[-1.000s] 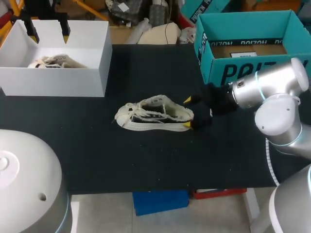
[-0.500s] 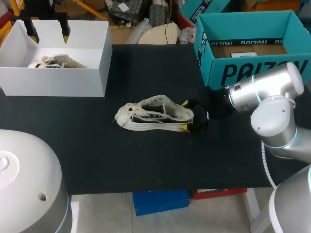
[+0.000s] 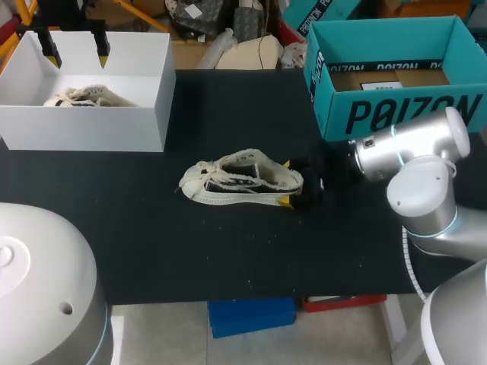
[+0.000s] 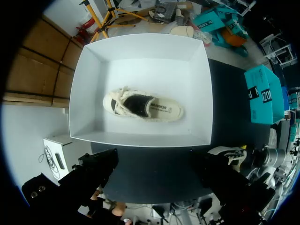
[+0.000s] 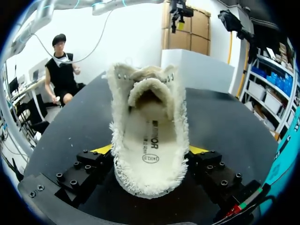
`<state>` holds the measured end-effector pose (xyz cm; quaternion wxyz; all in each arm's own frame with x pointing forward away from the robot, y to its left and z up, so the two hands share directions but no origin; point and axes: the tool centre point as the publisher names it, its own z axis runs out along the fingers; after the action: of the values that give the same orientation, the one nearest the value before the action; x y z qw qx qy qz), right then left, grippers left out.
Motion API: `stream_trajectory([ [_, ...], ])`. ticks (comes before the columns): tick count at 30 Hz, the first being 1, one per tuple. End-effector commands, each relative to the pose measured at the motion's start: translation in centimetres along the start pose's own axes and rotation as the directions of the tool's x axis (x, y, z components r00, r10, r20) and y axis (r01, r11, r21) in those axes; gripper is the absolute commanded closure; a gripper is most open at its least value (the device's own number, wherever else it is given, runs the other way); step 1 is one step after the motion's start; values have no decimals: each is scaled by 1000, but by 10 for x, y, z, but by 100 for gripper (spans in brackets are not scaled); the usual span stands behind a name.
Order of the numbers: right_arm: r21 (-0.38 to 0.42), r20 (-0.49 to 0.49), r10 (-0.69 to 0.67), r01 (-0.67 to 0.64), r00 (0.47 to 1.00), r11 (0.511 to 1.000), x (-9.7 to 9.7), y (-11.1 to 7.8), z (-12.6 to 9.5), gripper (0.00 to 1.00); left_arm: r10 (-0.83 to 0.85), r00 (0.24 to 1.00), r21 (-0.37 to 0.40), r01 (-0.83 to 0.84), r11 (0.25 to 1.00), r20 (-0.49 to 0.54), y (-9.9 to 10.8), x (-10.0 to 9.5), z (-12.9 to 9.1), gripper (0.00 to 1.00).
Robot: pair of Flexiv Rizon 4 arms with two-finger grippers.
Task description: Take the shoe out of the shoebox, open the shoe tongue, remove and reinsert the insole, then place the shoe into the shoebox
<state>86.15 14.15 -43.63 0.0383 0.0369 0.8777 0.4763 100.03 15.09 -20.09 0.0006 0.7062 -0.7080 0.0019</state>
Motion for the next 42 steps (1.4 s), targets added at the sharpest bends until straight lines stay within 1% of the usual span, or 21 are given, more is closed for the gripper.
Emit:
stream_trajectory([
  [1, -3, 0, 0, 0, 1000, 1000, 0, -3, 4, 100, -1, 1000, -1, 1, 1000, 1, 0, 0, 0, 0],
  [8, -3, 0, 0, 0, 1000, 1000, 0, -3, 4, 100, -1, 1000, -1, 1, 1000, 1, 0, 0, 0, 0],
  [9, -3, 0, 0, 0, 1000, 1000, 0, -3, 4, 100, -16, 1000, 25, 16, 1000, 16, 0, 13, -5, 0],
  [10, -3, 0, 0, 0, 1000, 1000, 0, -3, 4, 100, -23, 1000, 30, 22, 999, 15, 1, 20, -7, 0],
  [11, -3, 0, 0, 0, 1000, 1000, 0, -3, 4, 100, -45, 999, 7, 45, 999, -4, 3, 34, -10, 0],
  [12, -3, 0, 0, 0, 1000, 1000, 0, -3, 4, 100, -52, 999, 1, 52, 999, -11, 6, 44, -11, 0],
  [16, -3, 0, 0, 0, 1000, 1000, 0, -3, 4, 100, -109, 994, 10, 109, 994, -12, 24, 90, -8, 0],
  [18, -3, 0, 0, 0, 1000, 1000, 0, -3, 4, 100, -116, 993, 3, 116, 993, -10, 34, 111, -5, 0],
  [22, -3, 0, 0, 0, 1000, 1000, 0, -3, 4, 100, -146, 989, 48, 144, 988, 29, 59, 150, 1, 0],
  [26, -3, 0, 0, 0, 1000, 1000, 0, -3, 4, 100, -159, 987, 82, 156, 984, 27, 87, 185, 5, 0],
  [29, -3, 0, 0, 0, 1000, 1000, 0, -3, 4, 100, -143, 989, 78, 139, 987, 37, 109, 210, 11, 0],
  [30, -3, 0, 0, 0, 1000, 1000, 0, -3, 4, 100, -116, 992, 56, 113, 992, 45, 116, 217, 13, 0],
  [42, -3, 0, 0, 0, 1000, 1000, 0, -3, 4, 100, -116, 992, 56, 113, 992, 45, 116, 217, 13, 0],
])
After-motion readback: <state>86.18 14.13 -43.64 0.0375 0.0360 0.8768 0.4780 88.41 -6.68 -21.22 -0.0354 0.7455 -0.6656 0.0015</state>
